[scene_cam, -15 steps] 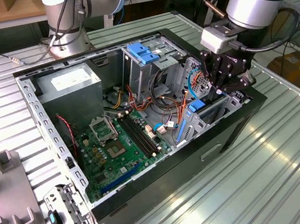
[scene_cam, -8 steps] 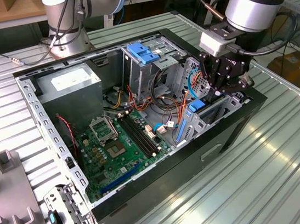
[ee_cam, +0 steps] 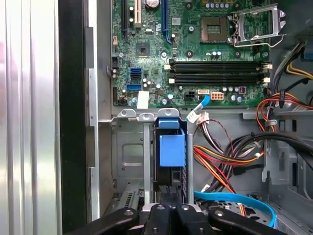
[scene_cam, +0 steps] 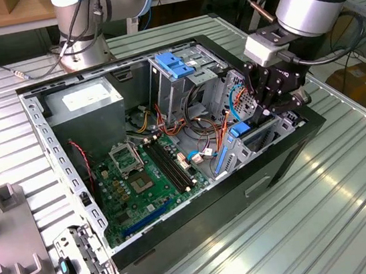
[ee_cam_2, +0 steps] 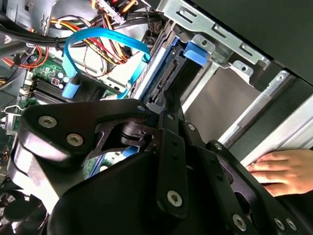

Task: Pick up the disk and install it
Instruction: 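Insert the first disk wire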

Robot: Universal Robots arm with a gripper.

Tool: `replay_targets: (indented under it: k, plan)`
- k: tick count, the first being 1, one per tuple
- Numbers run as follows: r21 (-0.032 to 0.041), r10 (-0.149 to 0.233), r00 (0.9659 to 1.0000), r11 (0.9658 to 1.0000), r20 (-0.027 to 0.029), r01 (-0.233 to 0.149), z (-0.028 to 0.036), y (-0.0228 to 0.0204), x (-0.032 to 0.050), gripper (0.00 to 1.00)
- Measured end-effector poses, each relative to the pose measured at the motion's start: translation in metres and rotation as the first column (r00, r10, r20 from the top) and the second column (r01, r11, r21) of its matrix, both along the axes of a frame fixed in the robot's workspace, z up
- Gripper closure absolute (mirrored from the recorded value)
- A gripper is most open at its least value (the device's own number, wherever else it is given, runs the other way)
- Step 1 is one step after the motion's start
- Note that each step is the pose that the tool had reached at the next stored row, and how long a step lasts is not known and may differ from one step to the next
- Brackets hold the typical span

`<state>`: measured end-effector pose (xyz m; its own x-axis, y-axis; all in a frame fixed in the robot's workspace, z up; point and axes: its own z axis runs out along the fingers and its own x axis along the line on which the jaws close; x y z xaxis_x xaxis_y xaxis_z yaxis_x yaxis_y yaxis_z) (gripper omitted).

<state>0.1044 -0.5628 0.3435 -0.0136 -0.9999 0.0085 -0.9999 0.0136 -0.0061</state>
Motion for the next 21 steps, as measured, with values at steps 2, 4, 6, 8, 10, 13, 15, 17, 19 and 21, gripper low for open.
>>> replay_targets:
  k: [2, 4, 6, 8, 10, 13, 15, 17, 19, 21]
  plan:
    - [0.0, 0.0, 1.0, 1.0, 0.0, 0.0, 0.0032, 0.0, 0.0, 0.89]
    - [-0.0001, 0.0, 1.0, 1.0, 0.0, 0.0, 0.0065, 0.0, 0.0001, 0.89]
    - [0.0, 0.0, 1.0, 1.0, 0.0, 0.0, 0.0083, 0.0, 0.0001, 0.89]
    - [0.0001, 0.011, 0.9999, 0.9999, 0.0015, -0.011, 0.0088, 0.0, 0.001, 0.89]
    - [0.0, 0.035, 0.9994, 0.9994, 0.0016, -0.035, 0.0087, 0.0, 0.005, 0.89]
    - [-0.0001, 0.047, 0.9989, 0.9989, 0.0016, -0.047, 0.0086, 0.0001, 0.0093, 0.89]
    - [0.0, 0.047, 0.9989, 0.9989, 0.0016, -0.047, 0.0089, 0.0001, 0.0096, 0.89]
    - [0.0, 0.048, 0.9988, 0.9988, 0.0007, -0.048, 0.011, 0.0, 0.0101, 0.89]
    - [0.0001, 0.052, 0.9986, 0.9986, -0.001, -0.052, 0.0188, 0.0, 0.0103, 0.89]
    - [0.0003, 0.057, 0.9983, 0.9983, -0.0047, -0.057, 0.0302, 0.0001, 0.0107, 0.89]
